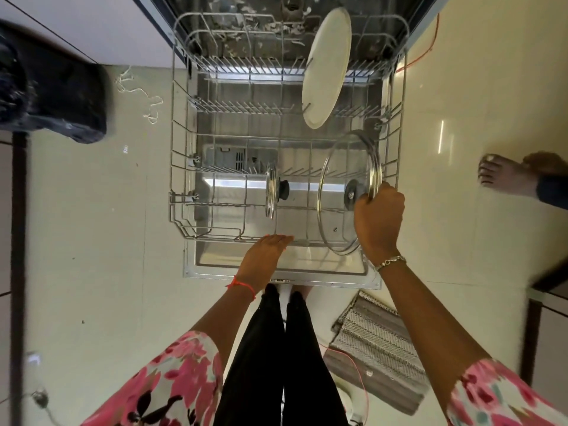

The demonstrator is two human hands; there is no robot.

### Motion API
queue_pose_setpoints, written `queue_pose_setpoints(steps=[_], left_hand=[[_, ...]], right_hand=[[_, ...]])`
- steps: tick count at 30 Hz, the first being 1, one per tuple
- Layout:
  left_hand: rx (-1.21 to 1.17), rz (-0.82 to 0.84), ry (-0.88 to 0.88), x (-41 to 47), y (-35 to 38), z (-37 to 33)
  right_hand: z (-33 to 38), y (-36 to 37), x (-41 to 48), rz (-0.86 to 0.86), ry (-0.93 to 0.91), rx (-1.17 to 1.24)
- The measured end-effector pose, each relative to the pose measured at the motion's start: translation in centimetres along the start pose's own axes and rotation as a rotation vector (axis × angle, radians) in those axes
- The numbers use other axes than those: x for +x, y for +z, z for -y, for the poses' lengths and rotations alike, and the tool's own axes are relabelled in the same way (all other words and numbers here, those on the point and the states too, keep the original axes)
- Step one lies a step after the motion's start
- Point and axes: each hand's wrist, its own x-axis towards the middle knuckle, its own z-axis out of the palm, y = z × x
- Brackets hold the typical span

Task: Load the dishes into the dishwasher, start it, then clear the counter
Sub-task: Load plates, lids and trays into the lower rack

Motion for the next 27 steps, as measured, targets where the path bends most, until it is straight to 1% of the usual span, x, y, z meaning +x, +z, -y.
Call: queue_pose_setpoints(steps=[3, 8, 14, 19, 22, 24, 27], left_hand=[[-0.04, -0.019, -0.023, 0.2, 0.2, 0.2], [-0.047, -0.01, -0.048, 0.9, 0.5, 0.6], [-0.058, -0.017, -0.031, 0.8, 0.2, 0.8], [-0.078, -0.016, -0.023, 0.8, 0.3, 0.9], [-0.092, -0.013, -0.013, 0.8, 0.3, 1.1], [-0.093, -0.003, -0.014, 1.0, 0.3, 1.3], [-0.101, 0.047, -0.025, 1.1, 0.4, 1.2]], right_hand=[[0.4, 0.3, 0.7, 0.005, -0.002, 0.0], [0.9, 1.6, 2.5, 0.002, -0.063, -0.056], [0.9, 3.3, 2.1, 0.044, -0.084, -0.061], [0.7, 5.6, 1.8, 0.199, -0.065, -0.1], [0.0, 6.6, 1.8, 0.228, -0.061, -0.149], [-0.5, 6.8, 1.6, 0.241, -0.053, -0.122], [-1.4, 6.9, 1.2, 0.308, -0.052, -0.082]])
